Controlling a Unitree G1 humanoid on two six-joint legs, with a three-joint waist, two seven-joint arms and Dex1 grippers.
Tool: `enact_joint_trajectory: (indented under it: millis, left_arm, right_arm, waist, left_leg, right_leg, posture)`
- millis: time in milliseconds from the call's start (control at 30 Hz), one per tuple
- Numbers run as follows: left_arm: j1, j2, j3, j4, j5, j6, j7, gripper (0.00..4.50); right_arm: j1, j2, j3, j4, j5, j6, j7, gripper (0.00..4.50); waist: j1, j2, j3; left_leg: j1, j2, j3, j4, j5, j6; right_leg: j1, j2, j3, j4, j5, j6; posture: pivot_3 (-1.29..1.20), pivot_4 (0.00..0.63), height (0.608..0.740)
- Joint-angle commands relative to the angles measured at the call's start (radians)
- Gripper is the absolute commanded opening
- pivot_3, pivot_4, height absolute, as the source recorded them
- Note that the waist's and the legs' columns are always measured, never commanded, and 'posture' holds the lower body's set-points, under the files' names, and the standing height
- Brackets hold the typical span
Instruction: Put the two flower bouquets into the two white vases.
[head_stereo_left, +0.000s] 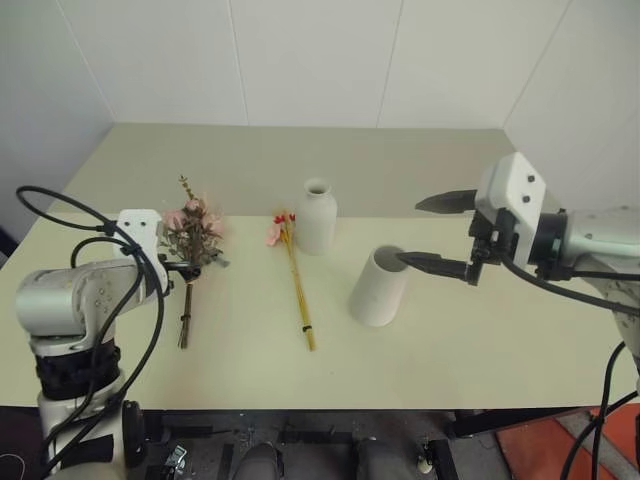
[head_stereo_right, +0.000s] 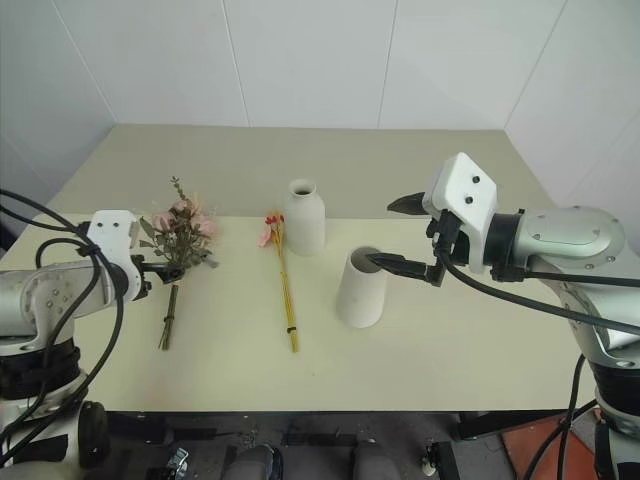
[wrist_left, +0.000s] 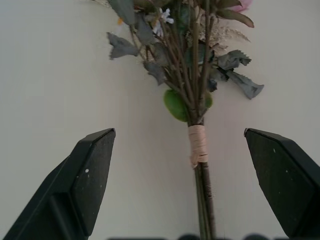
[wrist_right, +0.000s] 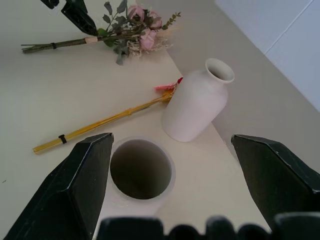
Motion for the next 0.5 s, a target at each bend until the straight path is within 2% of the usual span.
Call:
enact_joint_trajectory:
  millis: [33,267,367,500]
  left_arm:
    - [-0.037,-0.012,0.022,0.041,-0.029,0.005,0.01,4.5]
    - [-0.084,-0.036,0.017,0.188,0.027,0.005,0.05,4.5]
    - [-0.101,-0.059,0.02,0.224,0.05,0.005,0.045,3.9]
    - [-0.128,-0.072,0.012,0.262,0.066,-0.009,0.016,2.66]
  right_arm:
    - [-0.028,0.001,-0.019,-0.011,-0.011,0.004,-0.012,4.45]
    - [-0.007,-0.01,-0.028,-0.035,-0.019,0.03,-0.031,4.45]
    - [-0.001,-0.012,-0.036,-0.044,-0.022,0.038,-0.038,4.48]
    - [0.003,-0.017,-0.041,-0.047,-0.027,0.041,-0.041,4.48]
  waist:
    - [0.001,0.0,0.0]
    - [0.002,0.0,0.0]
    - [0.003,0.0,0.0]
    - [0.003,0.0,0.0]
  left_leg:
    - [0.0,0.0,0.0,0.0,0.0,0.0]
    - [0.001,-0.001,0.0,0.0,0.0,0.0]
    - [0.0,-0.001,0.0,0.0,0.0,0.0]
    - [0.001,-0.001,0.0,0.001,0.0,0.0]
  right_leg:
    - [0.0,0.0,0.0,0.0,0.0,0.0]
    - [0.002,0.0,0.0,-0.001,0.0,0.0]
    - [0.001,-0.001,0.0,-0.001,0.0,0.001]
    - [0.002,-0.001,0.0,-0.001,0.001,0.001]
  posture:
    - [0.0,0.15,0.74]
    - [0.0,0.15,0.74]
    - [0.0,0.15,0.74]
    - [0.0,0.15,0.74]
